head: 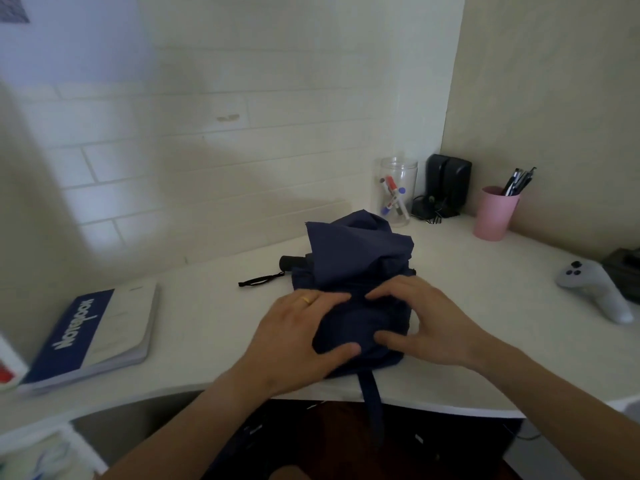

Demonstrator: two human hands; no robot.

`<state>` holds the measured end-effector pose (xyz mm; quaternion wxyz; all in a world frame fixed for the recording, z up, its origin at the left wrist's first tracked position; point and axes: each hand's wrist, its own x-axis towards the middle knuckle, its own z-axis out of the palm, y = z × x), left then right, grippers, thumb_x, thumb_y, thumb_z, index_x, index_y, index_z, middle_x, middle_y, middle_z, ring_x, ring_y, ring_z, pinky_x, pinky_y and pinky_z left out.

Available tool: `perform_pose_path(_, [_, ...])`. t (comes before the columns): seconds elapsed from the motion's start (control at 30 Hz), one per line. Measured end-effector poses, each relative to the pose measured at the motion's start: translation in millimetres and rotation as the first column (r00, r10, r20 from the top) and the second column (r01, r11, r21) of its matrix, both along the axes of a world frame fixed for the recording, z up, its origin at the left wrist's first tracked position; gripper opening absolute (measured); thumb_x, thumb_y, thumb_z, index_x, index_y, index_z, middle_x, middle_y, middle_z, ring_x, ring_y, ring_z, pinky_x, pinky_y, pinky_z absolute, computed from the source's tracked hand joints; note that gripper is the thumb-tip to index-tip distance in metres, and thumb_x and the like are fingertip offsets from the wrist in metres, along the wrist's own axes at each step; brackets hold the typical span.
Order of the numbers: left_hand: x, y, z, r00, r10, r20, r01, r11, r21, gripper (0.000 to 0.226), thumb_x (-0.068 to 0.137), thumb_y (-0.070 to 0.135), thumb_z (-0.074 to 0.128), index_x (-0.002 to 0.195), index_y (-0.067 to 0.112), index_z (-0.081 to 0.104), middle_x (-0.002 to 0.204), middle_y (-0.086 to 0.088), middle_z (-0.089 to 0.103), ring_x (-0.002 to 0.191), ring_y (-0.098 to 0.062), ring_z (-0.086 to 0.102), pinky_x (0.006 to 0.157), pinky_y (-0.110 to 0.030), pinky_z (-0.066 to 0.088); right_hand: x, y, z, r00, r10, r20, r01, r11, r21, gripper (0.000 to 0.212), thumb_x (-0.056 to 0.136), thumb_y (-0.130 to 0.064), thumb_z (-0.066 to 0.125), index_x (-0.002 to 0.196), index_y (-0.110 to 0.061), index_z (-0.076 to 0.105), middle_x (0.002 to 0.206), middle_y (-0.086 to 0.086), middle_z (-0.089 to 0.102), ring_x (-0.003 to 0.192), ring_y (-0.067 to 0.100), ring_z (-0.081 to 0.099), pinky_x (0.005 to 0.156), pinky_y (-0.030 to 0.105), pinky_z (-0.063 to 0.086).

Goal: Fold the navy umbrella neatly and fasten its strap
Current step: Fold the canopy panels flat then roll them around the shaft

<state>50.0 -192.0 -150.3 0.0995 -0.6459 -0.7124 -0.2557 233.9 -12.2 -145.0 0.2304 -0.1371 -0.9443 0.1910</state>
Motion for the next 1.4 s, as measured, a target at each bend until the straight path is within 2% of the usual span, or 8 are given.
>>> perform_pose_path(0.13, [-27.1,10.5,-19.2,0.998,0.011,-0.055,-0.017,0.993,-0.12,0.044,0.091,0.037,0.064,0.135,0.031,0.062,0.134,0.007,0.067,0.123,-0.016,0.06,0.105,-0.031,0.047,-10.5,7.2,-14.8,0.996,-0.081,0.049,0.076,0.993,0.092,0.047,0.075,-0.048,0.073,0.119,-0.034,0.062,0.117,-0.014,0.062,0.108,0.012,0.056,0.094,0.034,0.049])
perform_pose_path(0.27, [-40.2,3.8,-35.7,0.995,0.017,-0.102,-0.03,0.992,-0.122,0.04,0.102,0.035,0.048,0.14,0.026,0.06,0.149,0.003,0.057,0.134,-0.016,0.056,0.111,-0.024,0.037,-8.4,8.3,-22.8,0.995,-0.069,0.079,0.06,0.993,0.105,0.047,0.082,-0.061,0.063,0.12,-0.033,0.063,0.12,-0.015,0.062,0.114,0.007,0.053,0.099,0.029,0.046])
perform_pose_path(0.43, [-18.2,-14.8,-26.7,0.997,-0.072,-0.026,0.075,0.992,0.104,0.034,0.096,0.052,0.059,0.117,0.027,0.07,0.116,0.011,0.067,0.107,-0.005,0.061,0.094,-0.02,0.051,16.6,-4.0,-22.0,0.972,-0.066,-0.227,0.075,0.997,0.03,0.028,0.076,-0.038,0.08,0.096,-0.029,0.063,0.097,-0.013,0.062,0.091,0.009,0.06,0.076,0.013,0.043])
perform_pose_path(0.63, [-7.4,-6.9,-31.6,0.994,-0.073,0.079,0.065,0.992,0.105,0.02,0.091,0.043,0.067,0.105,0.03,0.075,0.1,0.015,0.068,0.09,0.002,0.061,0.08,-0.025,0.057,16.0,-9.9,-28.1,1.0,0.0,0.009,-0.001,0.996,0.087,0.025,0.075,-0.047,0.077,0.097,-0.037,0.071,0.096,-0.021,0.056,0.086,0.004,0.058,0.074,0.014,0.046])
perform_pose_path(0.87, [-15.2,-5.4,-29.4,0.983,0.052,0.177,-0.102,0.953,0.286,0.018,0.095,0.041,0.064,0.095,0.026,0.076,0.081,0.012,0.064,0.065,-0.005,0.057,0.065,-0.022,0.051,13.0,-3.3,-19.3,0.981,0.003,-0.192,0.001,1.0,0.02,0.028,0.077,-0.002,0.078,0.086,-0.028,0.073,0.087,-0.015,0.068,0.074,0.004,0.064,0.065,0.015,0.048])
perform_pose_path(1.03, [-8.5,-6.0,-32.4,0.971,0.042,0.237,-0.135,0.91,0.392,0.019,0.093,0.039,0.068,0.1,0.027,0.08,0.092,0.012,0.069,0.077,-0.002,0.063,0.066,-0.015,0.051,14.4,-8.3,-22.5,0.978,-0.08,-0.194,0.084,0.996,0.014,0.04,0.068,-0.036,0.086,0.098,-0.033,0.06,0.096,-0.017,0.061,0.078,0.008,0.062,0.064,0.012,0.044])
perform_pose_path(1.2, [-10.4,-10.8,-37.5,0.99,0.009,0.141,-0.07,0.897,0.436,0.026,0.093,0.037,0.064,0.092,0.017,0.079,0.103,0.002,0.066,0.09,-0.006,0.062,0.077,-0.016,0.051,9.1,-2.9,-26.0,0.977,-0.029,-0.212,0.061,0.988,0.143,0.018,0.076,-0.018,0.082,0.082,-0.025,0.067,0.093,-0.015,0.058,0.07,0.002,0.058,0.066,0.003,0.035])
perform_pose_path(1.4, [-18.7,-17.3,-47.3,0.966,-0.206,-0.154,0.233,0.955,0.183,0.028,0.1,0.038,0.064,0.087,0.017,0.076,0.114,0.002,0.071,0.105,-0.01,0.065,0.09,-0.03,0.054,22.8,14.0,-23.8,1.0,0.029,-0.004,-0.027,0.974,0.224,0.022,0.077,-0.025,0.079,0.081,-0.031,0.058,0.085,-0.019,0.062,0.08,0.003,0.055,0.069,0.024,0.05])
